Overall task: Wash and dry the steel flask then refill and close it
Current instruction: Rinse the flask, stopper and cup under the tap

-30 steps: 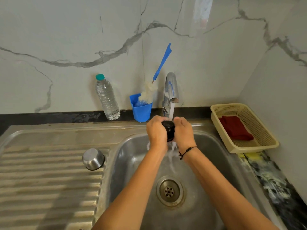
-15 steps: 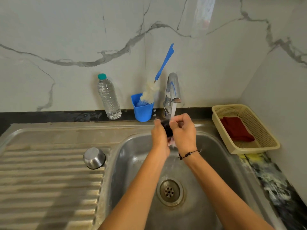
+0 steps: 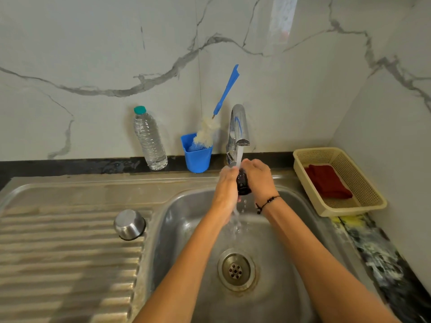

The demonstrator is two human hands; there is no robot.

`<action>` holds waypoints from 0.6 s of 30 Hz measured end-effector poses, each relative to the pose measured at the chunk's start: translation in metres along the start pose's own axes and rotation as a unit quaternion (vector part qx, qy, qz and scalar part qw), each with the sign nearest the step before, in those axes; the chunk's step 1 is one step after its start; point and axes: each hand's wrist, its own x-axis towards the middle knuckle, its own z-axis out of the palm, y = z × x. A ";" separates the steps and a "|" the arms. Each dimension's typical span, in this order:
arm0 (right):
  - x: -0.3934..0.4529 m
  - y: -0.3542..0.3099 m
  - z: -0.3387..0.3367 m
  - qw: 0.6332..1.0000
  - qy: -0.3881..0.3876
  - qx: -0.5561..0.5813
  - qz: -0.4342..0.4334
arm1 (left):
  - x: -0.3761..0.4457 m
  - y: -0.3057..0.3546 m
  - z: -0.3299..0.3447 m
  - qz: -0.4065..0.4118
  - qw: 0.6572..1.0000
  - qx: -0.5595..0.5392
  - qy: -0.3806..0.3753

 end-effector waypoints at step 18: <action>-0.008 0.004 0.014 0.999 0.000 -0.032 -0.040 | -0.002 0.012 -0.018 -0.085 0.981 -0.160 0.062</action>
